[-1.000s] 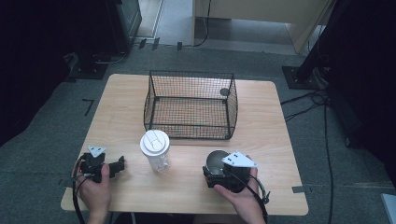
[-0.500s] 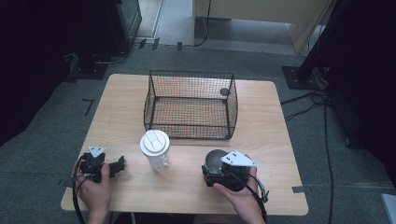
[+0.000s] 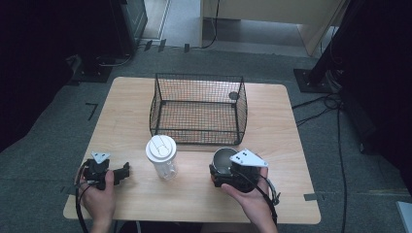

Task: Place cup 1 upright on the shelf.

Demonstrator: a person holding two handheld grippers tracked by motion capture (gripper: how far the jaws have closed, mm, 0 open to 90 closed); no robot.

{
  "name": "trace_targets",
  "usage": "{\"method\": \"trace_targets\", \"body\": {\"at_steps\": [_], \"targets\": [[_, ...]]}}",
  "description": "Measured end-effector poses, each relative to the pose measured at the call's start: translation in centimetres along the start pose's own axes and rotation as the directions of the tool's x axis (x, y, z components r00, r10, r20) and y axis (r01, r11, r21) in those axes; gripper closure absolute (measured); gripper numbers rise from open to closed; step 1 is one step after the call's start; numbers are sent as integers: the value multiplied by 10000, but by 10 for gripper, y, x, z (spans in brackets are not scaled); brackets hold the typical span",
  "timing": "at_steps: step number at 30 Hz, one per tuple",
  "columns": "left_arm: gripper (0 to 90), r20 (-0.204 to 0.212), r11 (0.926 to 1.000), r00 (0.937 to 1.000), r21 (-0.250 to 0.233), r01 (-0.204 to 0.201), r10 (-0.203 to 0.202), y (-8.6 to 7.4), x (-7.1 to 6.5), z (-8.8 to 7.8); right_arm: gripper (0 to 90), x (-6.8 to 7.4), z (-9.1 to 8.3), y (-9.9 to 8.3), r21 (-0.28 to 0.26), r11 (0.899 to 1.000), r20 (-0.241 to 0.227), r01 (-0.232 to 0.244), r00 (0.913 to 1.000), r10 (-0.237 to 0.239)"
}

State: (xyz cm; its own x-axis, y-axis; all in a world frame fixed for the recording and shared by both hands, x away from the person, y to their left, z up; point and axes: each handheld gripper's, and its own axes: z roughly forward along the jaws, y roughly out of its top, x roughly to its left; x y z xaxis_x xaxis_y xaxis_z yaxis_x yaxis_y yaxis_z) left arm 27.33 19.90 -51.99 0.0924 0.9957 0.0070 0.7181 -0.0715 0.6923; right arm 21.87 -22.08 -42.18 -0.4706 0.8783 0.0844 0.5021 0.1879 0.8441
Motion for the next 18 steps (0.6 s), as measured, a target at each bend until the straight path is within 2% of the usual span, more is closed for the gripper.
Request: {"method": "trace_targets", "body": {"at_steps": [18], "targets": [[0,-1,10000,10000,3,-3,3,0,0,0,71,-2,-2,37,-679,9976,226,127,9997,-112]]}}
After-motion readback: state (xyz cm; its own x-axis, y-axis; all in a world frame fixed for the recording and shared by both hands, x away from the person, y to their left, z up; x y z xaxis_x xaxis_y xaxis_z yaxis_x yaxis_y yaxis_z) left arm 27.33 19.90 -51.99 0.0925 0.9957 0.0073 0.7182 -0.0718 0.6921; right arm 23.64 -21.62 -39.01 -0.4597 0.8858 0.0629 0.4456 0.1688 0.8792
